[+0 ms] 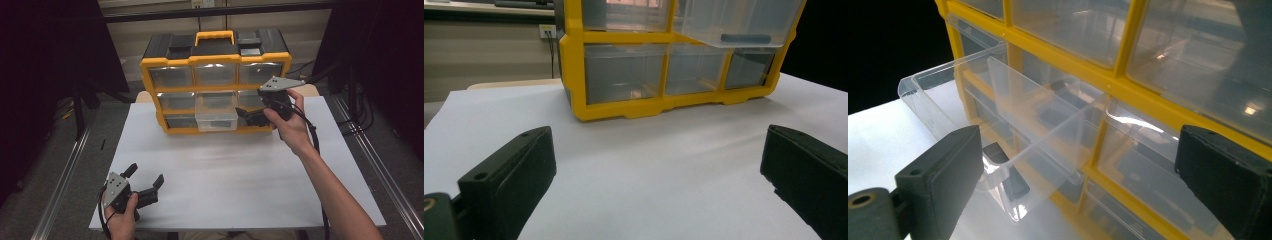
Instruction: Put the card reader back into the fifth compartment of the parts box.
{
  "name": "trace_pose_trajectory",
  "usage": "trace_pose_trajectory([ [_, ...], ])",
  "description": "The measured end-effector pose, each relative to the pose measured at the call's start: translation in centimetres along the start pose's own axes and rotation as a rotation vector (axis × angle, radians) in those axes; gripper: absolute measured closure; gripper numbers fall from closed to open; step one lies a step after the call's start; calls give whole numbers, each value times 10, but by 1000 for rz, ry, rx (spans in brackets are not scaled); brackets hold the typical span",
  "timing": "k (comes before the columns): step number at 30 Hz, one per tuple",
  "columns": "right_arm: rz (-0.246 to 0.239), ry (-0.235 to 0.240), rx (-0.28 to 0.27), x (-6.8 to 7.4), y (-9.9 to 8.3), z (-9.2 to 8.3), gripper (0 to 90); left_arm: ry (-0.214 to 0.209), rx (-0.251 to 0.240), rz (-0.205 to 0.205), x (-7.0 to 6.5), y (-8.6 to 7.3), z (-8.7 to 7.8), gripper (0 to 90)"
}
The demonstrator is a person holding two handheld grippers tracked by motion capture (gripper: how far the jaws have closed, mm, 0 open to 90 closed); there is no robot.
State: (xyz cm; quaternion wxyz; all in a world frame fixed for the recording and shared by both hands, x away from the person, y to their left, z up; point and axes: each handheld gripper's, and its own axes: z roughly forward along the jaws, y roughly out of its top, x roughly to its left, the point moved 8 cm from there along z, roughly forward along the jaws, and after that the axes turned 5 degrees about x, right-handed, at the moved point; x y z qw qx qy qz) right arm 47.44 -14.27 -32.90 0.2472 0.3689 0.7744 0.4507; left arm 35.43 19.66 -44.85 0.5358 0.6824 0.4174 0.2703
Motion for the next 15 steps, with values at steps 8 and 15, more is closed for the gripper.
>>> trace_pose_trajectory([
  [8, 6, -68, -16, -3, -15, -6, 49, 5, -4, -3, 1, 1, -1, 15],
  [15, 11, -74, -39, -2, -29, -12, 47, 4, -3, -4, 1, 0, -1, 15],
])
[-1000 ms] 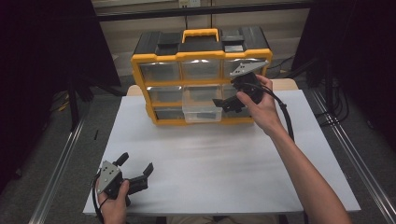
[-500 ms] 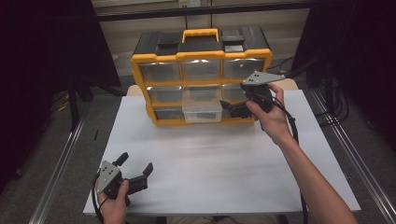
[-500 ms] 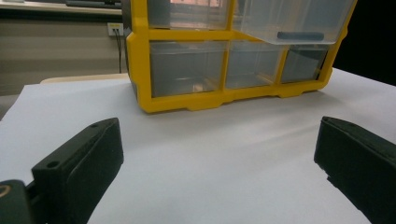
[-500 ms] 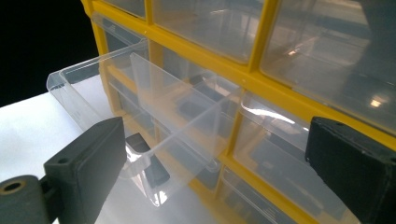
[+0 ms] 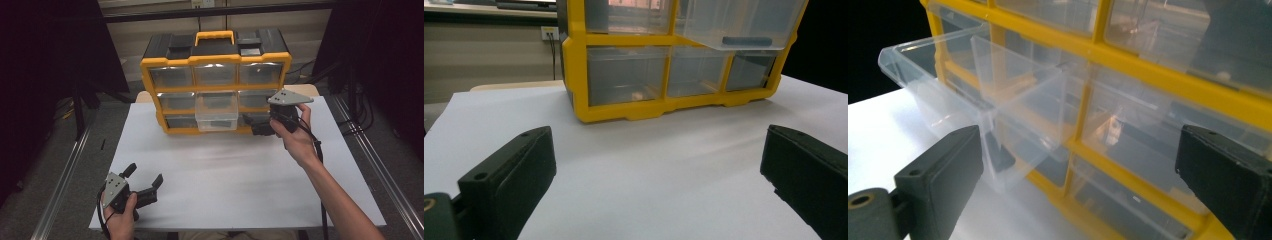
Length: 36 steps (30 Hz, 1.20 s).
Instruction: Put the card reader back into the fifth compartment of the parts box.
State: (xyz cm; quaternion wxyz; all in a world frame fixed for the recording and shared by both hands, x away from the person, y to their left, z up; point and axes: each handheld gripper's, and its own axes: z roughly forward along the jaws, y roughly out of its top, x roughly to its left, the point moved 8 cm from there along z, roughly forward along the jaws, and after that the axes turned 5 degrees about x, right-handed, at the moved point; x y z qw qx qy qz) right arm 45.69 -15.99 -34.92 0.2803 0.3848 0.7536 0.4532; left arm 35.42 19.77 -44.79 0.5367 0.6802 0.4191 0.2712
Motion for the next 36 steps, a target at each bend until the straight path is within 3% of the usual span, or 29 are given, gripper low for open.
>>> trace_pose_trajectory([
  [6, 19, -28, -18, -2, -11, -7, 28, -2, -1, -4, -1, 0, 0, 15],
  [16, 55, -34, -31, -6, -29, -19, 26, 6, 0, 6, 0, 0, -1, 15],
  [31, 63, -75, -62, -4, -59, -36, 15, 4, 2, 5, 0, 0, -1, 15],
  [36, 86, -86, -80, -7, -70, -43, 16, 0, 1, 4, -1, 0, 0, 17],
])
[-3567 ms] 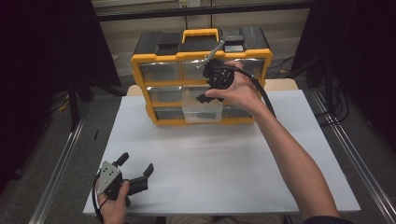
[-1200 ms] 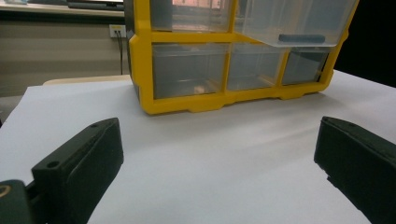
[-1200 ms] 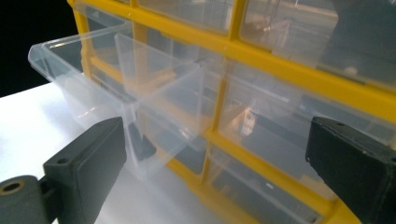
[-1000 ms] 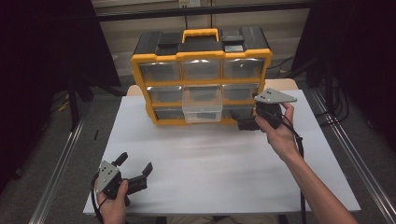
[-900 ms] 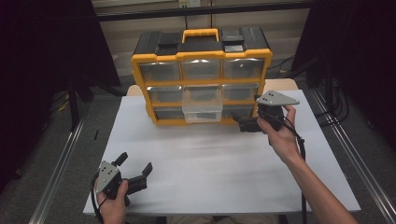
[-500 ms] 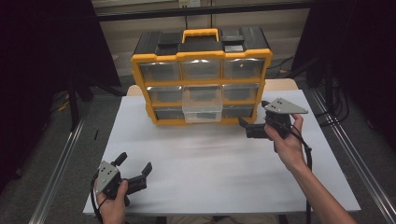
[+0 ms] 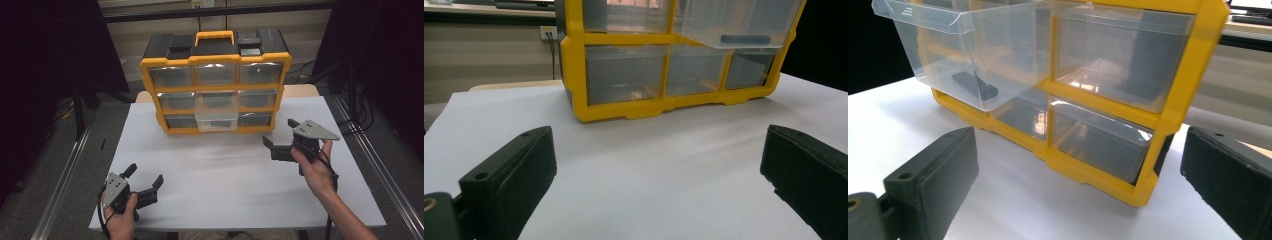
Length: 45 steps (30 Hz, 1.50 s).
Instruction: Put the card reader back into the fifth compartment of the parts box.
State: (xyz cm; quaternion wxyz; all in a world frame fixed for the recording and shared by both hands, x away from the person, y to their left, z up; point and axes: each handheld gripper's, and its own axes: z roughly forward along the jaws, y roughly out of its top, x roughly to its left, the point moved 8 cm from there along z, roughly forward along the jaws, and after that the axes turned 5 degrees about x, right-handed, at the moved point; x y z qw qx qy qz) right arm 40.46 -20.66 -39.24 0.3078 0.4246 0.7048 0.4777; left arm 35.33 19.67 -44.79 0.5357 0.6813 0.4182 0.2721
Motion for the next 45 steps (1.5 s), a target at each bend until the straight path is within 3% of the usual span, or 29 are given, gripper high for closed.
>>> trace_pose_trajectory([
  [20, 62, -72, -13, -27, -46, -32, 21, 9, 1, -7, 1, 0, 0, 16],
  [33, 88, -111, -11, -35, -74, -61, 21, 17, 7, -7, 2, -2, 0, 15],
  [41, 54, -136, -4, -37, -90, -70, 21, 17, 17, -2, 1, -3, 0, 15],
  [45, 75, -151, -9, -37, -95, -78, 31, 14, 13, 1, 2, -3, 1, 15],
])
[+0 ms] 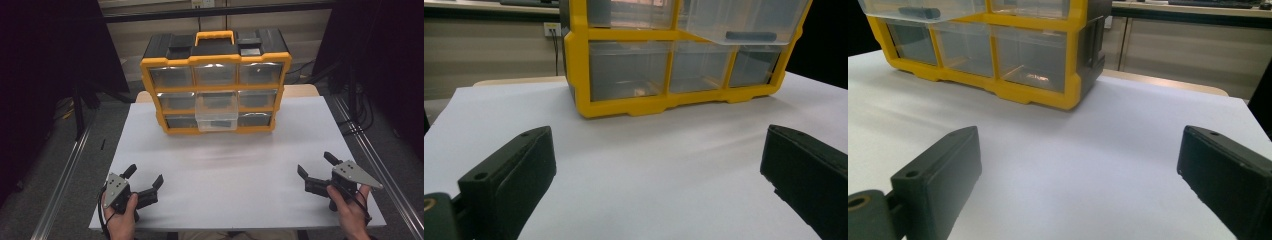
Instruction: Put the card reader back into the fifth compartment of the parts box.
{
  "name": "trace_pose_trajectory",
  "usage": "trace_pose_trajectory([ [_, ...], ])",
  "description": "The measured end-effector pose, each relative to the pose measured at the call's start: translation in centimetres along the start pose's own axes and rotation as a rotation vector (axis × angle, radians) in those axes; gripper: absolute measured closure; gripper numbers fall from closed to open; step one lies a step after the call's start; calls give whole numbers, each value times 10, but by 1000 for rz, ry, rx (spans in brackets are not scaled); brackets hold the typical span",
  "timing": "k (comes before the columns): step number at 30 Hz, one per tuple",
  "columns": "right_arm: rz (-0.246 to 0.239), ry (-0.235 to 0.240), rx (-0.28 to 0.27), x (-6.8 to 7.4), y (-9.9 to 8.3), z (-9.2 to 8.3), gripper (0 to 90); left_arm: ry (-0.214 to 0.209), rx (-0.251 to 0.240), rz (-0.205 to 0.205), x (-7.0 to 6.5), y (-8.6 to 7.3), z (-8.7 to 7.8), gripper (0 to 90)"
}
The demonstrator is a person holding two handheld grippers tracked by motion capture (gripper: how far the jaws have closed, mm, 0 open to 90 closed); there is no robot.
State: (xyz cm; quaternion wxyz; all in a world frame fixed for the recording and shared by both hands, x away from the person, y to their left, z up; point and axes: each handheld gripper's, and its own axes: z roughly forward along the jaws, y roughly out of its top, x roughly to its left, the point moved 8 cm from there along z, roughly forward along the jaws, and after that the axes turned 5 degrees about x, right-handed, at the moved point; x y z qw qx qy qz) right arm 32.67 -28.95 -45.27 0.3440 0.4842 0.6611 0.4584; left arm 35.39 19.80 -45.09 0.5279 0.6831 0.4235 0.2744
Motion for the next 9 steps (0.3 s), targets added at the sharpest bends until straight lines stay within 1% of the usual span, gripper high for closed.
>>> trace_pose_trajectory([
  [1, 5, -1, -1, 0, -2, -2, 30, -1, 2, -1, 0, 0, 0, 15],
  [4, 8, 18, 4, -2, -7, 0, 24, -2, -1, -2, -1, 1, 1, 15],
  [5, 12, 34, 4, -1, -7, 1, 24, -8, 1, 2, -2, 1, 1, 15],
  [7, 11, 30, -6, -1, -5, 3, 24, -21, 3, 13, -5, 1, 2, 14],
  [9, 14, 37, -4, 1, -5, 4, 23, -29, 1, 8, -5, 1, 2, 12],
])
